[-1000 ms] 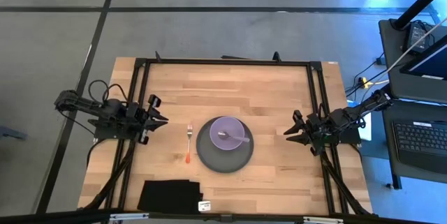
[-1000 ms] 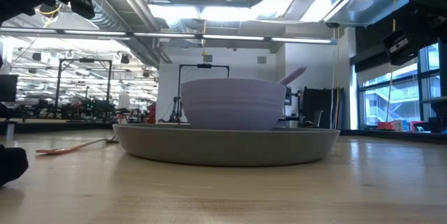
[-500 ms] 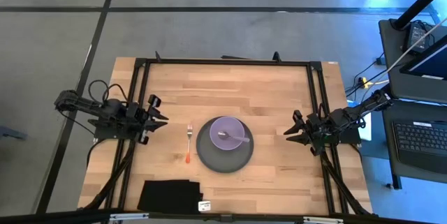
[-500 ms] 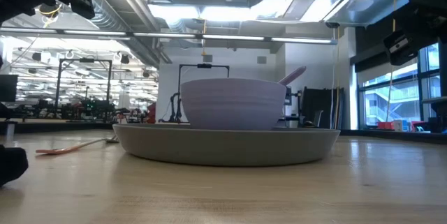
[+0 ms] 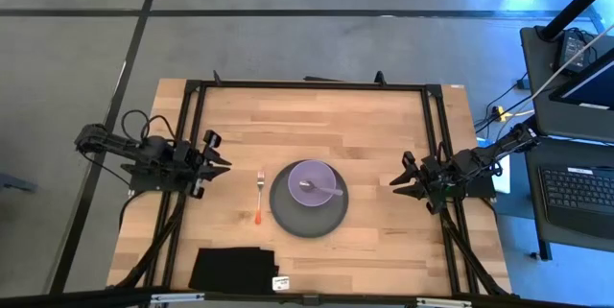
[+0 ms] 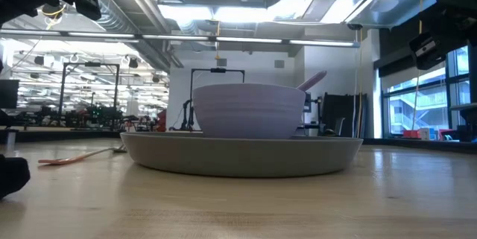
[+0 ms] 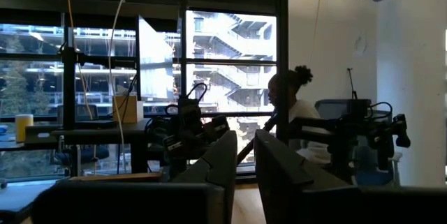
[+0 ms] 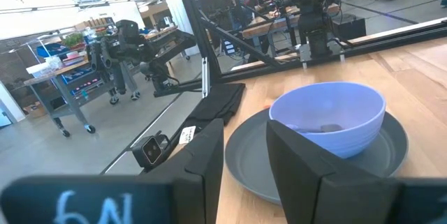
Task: Set table place
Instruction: Return to Home Position
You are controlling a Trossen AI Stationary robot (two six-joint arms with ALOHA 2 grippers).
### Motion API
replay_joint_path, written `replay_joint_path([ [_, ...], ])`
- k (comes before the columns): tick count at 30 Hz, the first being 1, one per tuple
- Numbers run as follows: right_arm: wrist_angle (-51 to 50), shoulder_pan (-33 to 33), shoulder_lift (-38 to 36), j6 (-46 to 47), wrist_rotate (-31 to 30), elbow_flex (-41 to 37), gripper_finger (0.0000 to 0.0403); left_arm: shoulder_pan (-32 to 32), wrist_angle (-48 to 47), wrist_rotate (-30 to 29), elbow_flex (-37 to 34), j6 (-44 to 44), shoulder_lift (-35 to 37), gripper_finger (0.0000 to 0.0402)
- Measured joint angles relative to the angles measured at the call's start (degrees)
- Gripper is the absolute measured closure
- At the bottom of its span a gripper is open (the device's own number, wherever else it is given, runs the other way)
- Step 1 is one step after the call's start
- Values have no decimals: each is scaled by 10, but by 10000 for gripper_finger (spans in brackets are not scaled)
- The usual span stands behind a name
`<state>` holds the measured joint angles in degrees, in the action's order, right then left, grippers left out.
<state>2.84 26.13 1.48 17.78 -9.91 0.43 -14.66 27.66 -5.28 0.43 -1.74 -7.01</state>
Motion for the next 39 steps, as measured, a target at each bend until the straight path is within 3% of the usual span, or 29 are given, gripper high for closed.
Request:
replay_joint_path([
  [28, 0, 0, 0, 0, 0, 0, 290, 0, 0, 0, 0, 0, 0, 400],
  [39, 0, 0, 0, 0, 0, 0, 290, 0, 0, 0, 0, 0, 0, 381],
])
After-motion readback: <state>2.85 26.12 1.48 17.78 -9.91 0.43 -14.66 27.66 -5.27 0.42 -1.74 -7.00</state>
